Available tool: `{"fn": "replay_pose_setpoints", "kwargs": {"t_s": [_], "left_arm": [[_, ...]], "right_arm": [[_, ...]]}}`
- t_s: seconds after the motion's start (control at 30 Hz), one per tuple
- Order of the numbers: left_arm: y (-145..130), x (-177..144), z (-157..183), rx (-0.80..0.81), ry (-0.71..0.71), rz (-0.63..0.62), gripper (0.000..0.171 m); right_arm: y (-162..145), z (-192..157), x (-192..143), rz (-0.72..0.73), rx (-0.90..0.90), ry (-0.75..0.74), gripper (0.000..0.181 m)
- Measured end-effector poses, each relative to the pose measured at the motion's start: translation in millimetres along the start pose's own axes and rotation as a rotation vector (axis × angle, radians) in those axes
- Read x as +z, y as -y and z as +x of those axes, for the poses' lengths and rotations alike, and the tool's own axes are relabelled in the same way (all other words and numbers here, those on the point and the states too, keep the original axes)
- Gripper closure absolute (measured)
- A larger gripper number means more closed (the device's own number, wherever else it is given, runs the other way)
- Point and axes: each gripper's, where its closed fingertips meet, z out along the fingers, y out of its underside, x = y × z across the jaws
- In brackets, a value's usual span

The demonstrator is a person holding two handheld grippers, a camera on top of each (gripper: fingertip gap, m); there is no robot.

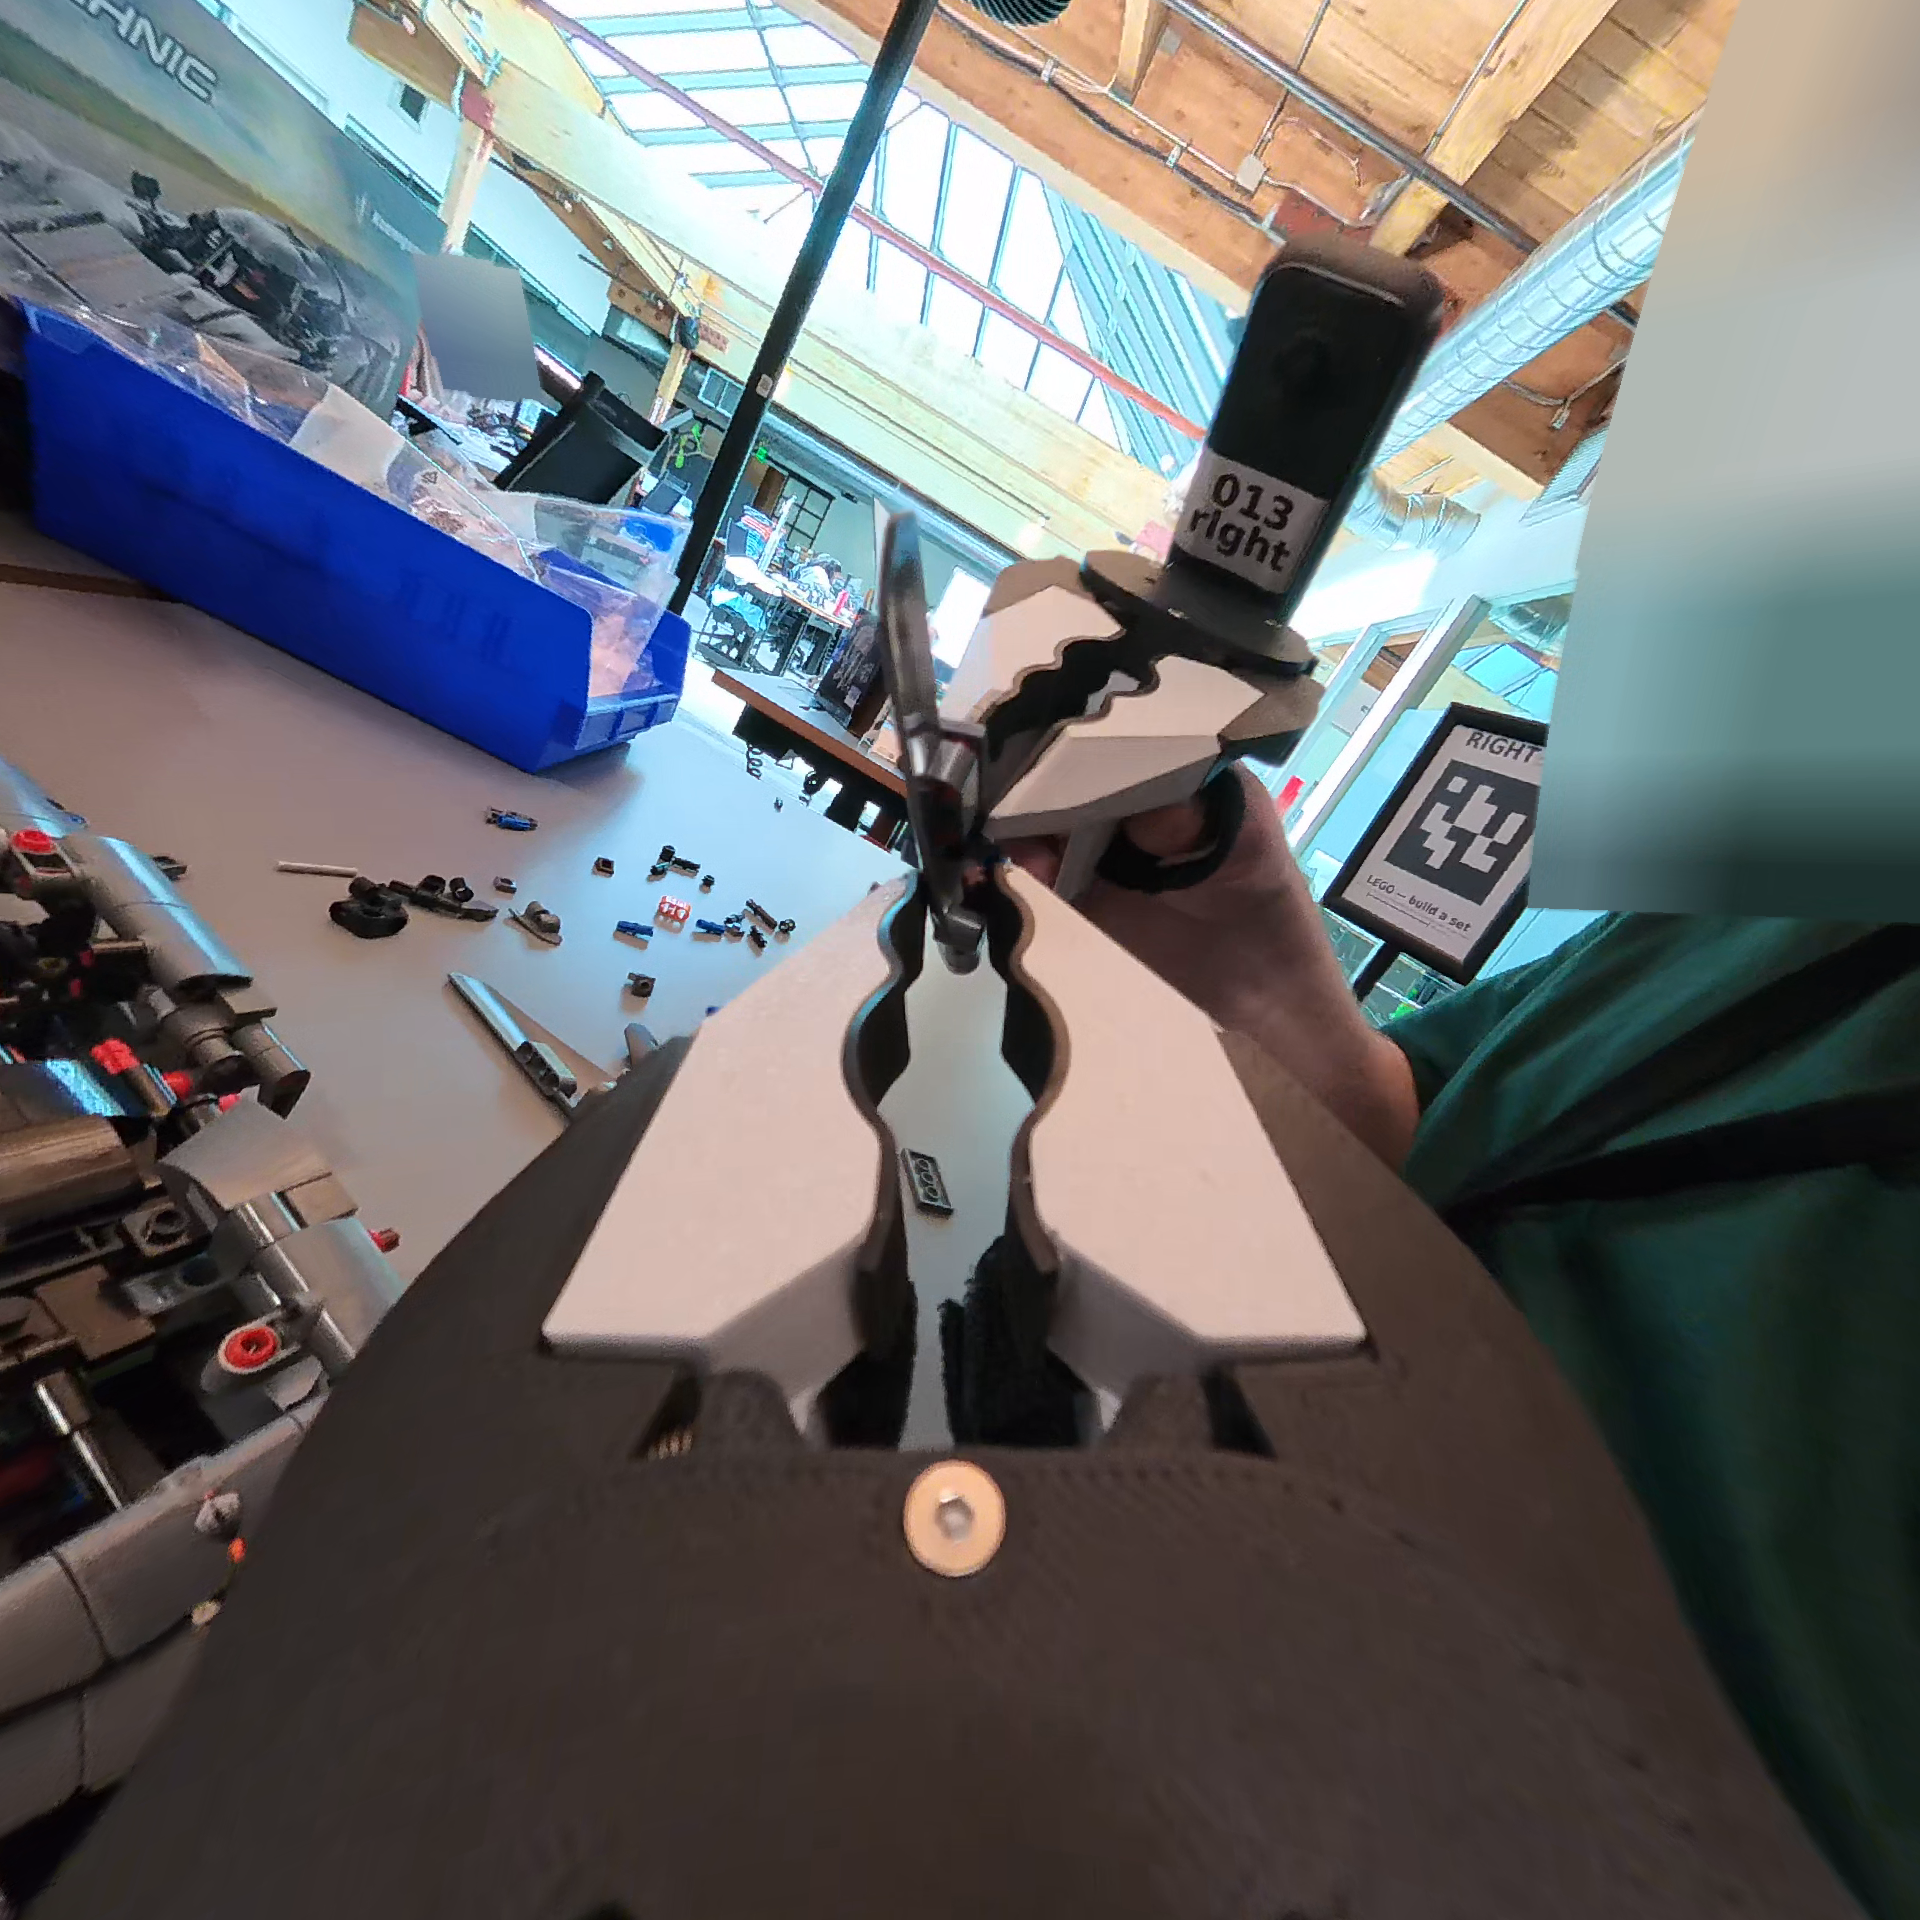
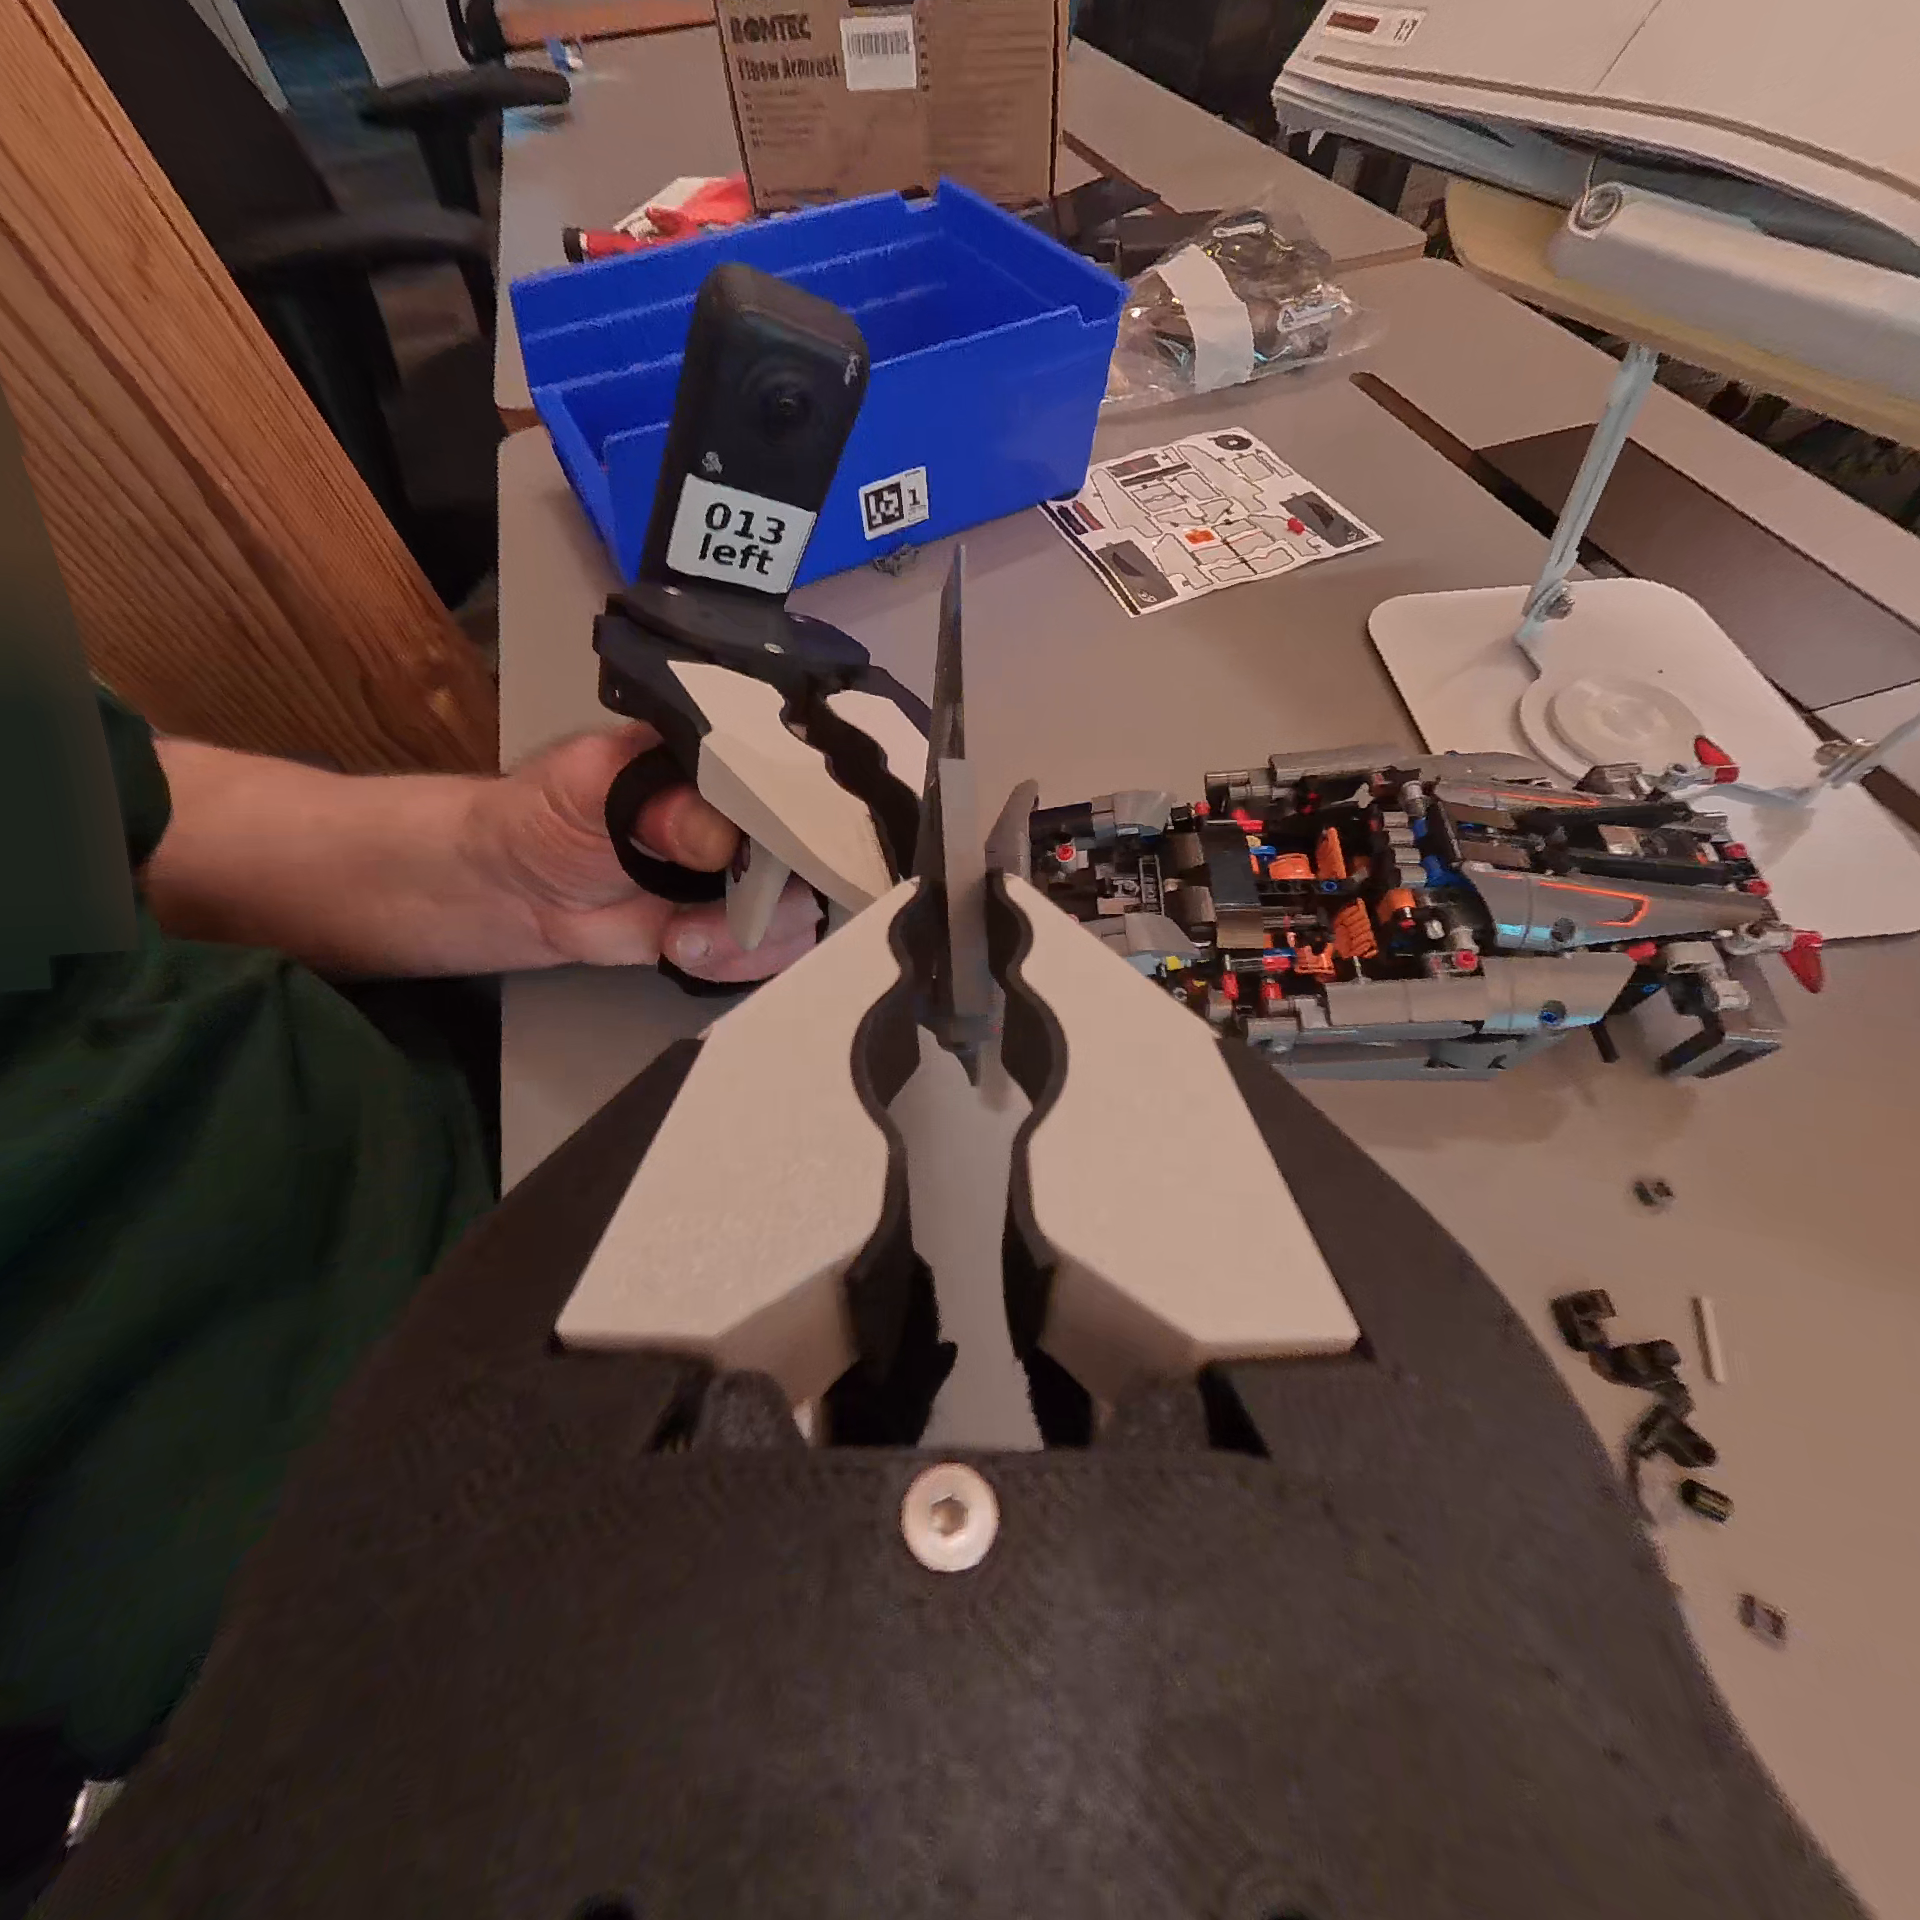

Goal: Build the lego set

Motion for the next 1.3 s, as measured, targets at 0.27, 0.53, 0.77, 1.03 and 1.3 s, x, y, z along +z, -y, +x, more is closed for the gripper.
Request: {"fn": "replay_pose_setpoints", "kwargs": {"t_s": [0.27,0.53,0.77,1.03,1.3], "left_arm": [[-5.9,0.9,-3.8,0.03,0.03,-0.068,0.162],[-11.8,3.1,-8.3,0.158,0.102,-0.181,0.162],[-18.4,4.4,-11.6,0.272,0.158,-0.265,0.162],[-31.2,4.8,-15.2,0.444,0.215,-0.413,0.162],[-44.0,4.3,-20.8,0.578,0.262,-0.516,0.163]], "right_arm": [[-6.6,1.4,0.9,-0.059,-0.066,-0.022,0.175],[-13.7,2.4,0.6,-0.162,-0.164,-0.054,0.175],[-22.0,2.3,0.9,-0.23,-0.207,-0.033,0.175],[-35.9,-0.9,0.2,-0.343,-0.268,0.018,0.176],[-51.2,-1.1,1.6,-0.426,-0.309,0.044,0.176]]}}
